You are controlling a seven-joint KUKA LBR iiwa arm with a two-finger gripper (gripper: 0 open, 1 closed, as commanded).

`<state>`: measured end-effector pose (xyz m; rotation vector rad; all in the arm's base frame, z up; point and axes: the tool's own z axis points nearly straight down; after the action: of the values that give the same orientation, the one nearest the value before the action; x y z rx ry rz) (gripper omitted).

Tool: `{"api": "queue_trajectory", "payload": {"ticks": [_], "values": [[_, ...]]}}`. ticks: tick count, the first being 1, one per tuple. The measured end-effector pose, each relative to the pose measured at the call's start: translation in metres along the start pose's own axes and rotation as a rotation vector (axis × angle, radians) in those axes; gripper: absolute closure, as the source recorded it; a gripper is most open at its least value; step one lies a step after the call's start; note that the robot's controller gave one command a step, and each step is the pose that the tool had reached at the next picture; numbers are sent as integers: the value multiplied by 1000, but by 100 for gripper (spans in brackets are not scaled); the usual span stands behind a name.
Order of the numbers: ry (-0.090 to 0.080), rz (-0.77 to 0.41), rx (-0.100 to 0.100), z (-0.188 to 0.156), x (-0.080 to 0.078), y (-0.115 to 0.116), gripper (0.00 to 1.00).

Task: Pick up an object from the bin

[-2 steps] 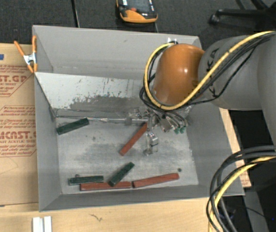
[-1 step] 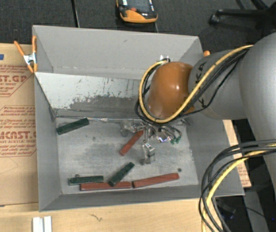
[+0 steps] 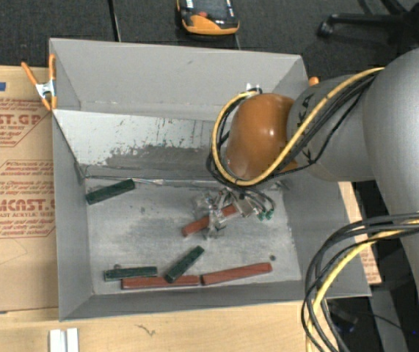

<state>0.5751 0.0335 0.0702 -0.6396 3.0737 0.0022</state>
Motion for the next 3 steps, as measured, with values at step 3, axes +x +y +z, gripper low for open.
{"api": "queue_trajectory", "payload": {"ticks": [3], "values": [[4, 0, -1, -10, 1, 1, 100]]}}
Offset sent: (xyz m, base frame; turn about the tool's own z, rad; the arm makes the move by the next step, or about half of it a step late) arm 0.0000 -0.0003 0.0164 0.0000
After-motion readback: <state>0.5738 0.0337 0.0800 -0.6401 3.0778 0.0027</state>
